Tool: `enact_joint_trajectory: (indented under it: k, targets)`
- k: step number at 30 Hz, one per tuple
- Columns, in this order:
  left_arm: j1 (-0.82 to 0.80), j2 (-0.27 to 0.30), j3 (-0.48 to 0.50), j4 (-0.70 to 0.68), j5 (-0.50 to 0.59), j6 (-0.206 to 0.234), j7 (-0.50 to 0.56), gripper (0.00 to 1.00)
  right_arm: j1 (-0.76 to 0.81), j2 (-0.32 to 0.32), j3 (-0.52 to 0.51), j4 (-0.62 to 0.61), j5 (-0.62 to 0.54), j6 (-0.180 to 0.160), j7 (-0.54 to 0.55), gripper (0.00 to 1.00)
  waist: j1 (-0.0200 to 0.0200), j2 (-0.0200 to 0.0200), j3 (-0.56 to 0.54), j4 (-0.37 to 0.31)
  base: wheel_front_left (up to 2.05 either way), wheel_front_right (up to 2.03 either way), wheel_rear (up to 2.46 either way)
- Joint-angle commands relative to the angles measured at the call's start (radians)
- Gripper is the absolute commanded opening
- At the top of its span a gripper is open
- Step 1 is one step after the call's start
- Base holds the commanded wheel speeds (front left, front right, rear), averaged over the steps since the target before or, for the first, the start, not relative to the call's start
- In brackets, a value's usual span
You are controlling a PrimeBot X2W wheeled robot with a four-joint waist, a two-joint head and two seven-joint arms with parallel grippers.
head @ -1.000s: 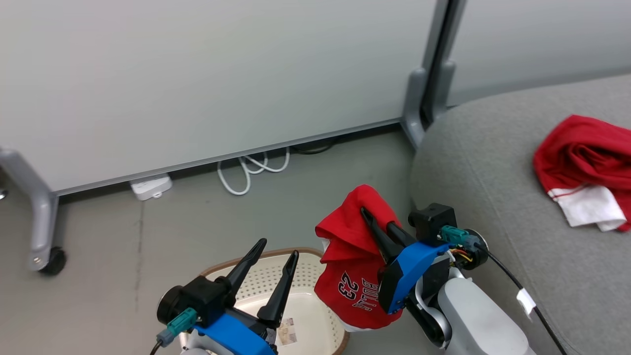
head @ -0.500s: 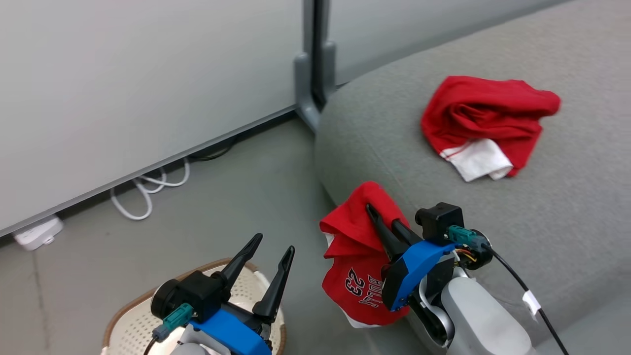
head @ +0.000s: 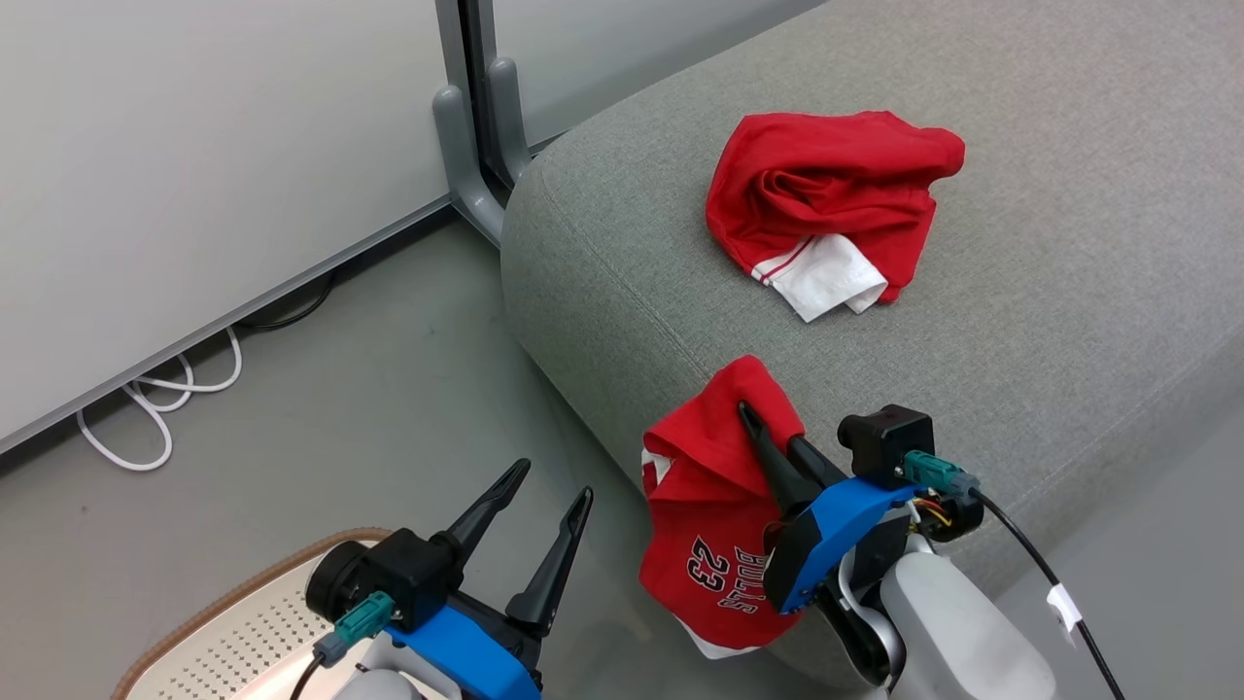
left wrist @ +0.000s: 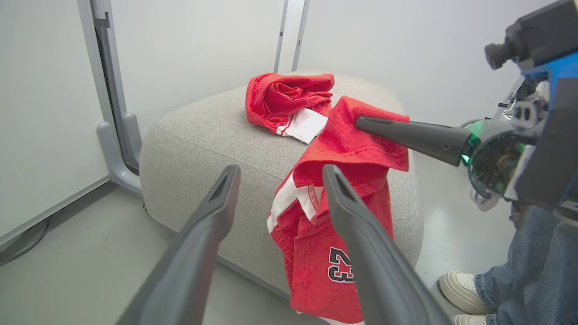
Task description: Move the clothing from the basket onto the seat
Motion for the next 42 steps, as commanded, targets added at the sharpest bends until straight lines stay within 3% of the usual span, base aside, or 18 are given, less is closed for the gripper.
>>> enact_joint_trajectory:
  k: [1, 9, 13, 19, 24, 30, 37, 42]
  targets:
    - [-0.011, 0.004, 0.0, 0.003, -0.004, -0.005, -0.003, 1.0, 0.009, 0.001, -0.003, -0.002, -0.005, -0.001, -0.006, 0.0, -0.0001, 0.0, 0.0, 0.0, 0.0, 0.0, 0.0]
    - [-0.006, 0.014, 0.004, -0.005, -0.001, -0.005, -0.003, 1.0, -0.068, -0.002, -0.03, -0.003, -0.028, -0.001, 0.025, 0.0, -0.0001, 0.0, 0.02, 0.006, 0.0, 0.0, 0.0]
    - [-0.027, 0.026, -0.006, -0.016, 0.005, -0.005, -0.003, 1.0, -0.182, -0.042, -0.092, -0.022, -0.066, -0.001, 0.061, 0.0, -0.0001, 0.0, 0.057, 0.029, 0.0, 0.0, 0.0]
    - [-0.099, 0.063, -0.037, -0.043, 0.016, -0.005, -0.003, 1.0, -0.444, -0.159, -0.262, -0.06, -0.016, -0.001, 0.127, 0.0, -0.0001, 0.0, 0.186, 0.1, 0.0, 0.0, 0.0]
    - [-0.175, 0.092, -0.075, -0.07, 0.02, -0.005, -0.003, 1.0, -0.598, -0.272, -0.43, -0.023, -0.018, -0.001, 0.144, 0.0, -0.0001, 0.0, 0.306, 0.166, 0.0, 0.0, 0.0]
    - [-0.268, 0.113, -0.1, -0.11, 0.022, -0.005, -0.003, 1.0, -0.623, -0.365, -0.587, 0.03, -0.054, -0.001, 0.109, 0.0, -0.0001, 0.0, 0.436, 0.254, 0.0, 0.0, 0.0]
    - [-0.331, 0.138, -0.119, -0.145, 0.033, -0.004, -0.003, 1.0, -0.54, -0.347, -0.722, 0.151, -0.104, -0.001, 0.026, 0.0, -0.0001, 0.0, 0.54, 0.313, 0.0, 0.0, 0.0]
    - [-0.325, 0.15, -0.118, -0.146, 0.037, -0.004, -0.003, 1.0, -0.525, -0.319, -0.754, 0.224, -0.133, -0.001, -0.016, 0.0, -0.0001, 0.0, 0.544, 0.319, 0.0, 0.0, 0.0]
